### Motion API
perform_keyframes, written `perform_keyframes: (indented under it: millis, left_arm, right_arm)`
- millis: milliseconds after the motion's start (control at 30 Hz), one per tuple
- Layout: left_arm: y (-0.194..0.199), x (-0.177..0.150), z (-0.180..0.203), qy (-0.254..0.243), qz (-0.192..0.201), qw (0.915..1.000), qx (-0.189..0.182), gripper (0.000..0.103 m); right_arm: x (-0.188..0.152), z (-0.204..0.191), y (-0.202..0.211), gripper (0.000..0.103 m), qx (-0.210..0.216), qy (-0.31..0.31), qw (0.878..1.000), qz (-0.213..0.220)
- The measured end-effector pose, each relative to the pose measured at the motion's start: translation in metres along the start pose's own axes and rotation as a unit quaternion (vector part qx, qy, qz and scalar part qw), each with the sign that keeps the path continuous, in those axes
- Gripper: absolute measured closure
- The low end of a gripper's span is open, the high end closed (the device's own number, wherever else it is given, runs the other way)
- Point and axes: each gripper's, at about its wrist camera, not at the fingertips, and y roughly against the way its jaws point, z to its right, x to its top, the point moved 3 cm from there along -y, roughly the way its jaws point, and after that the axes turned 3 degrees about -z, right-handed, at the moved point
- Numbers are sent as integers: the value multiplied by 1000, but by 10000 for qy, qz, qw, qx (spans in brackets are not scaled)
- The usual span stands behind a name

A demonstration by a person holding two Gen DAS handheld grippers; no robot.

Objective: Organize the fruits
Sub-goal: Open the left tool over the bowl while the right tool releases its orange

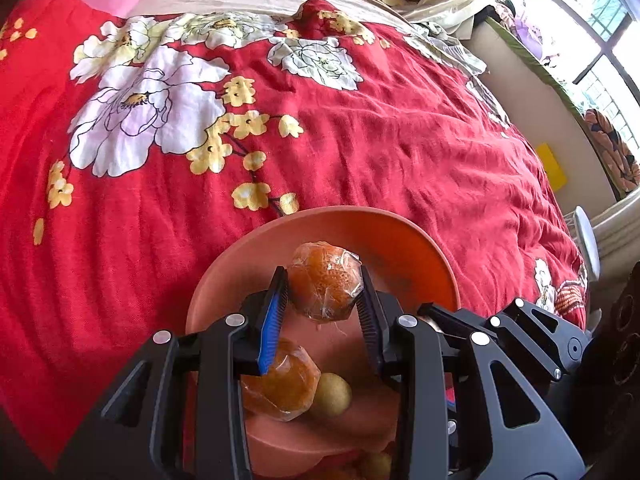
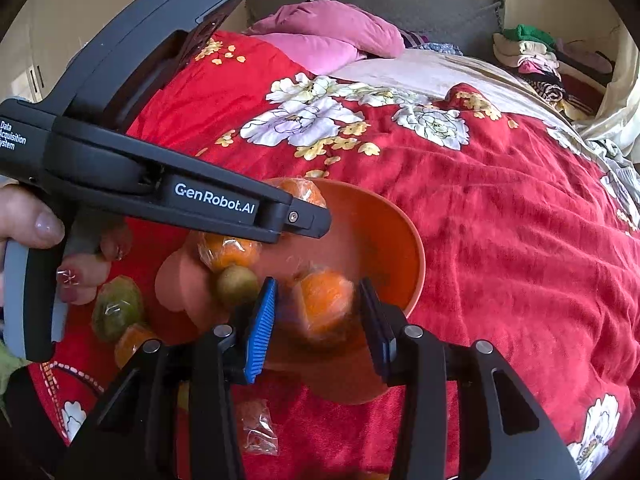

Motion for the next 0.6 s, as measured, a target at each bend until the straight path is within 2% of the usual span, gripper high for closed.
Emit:
perform_keyframes:
  millis: [300,600]
  left_arm:
    - [-1,0,-2,30,-28,10000,19,76]
    - [0,-2,-2,25,-9,10000,14,76]
  right_arm:
    - [-1,1,8,52,22,-63,9999,98]
    - [-6,1,22,48,39,-172,9996,209]
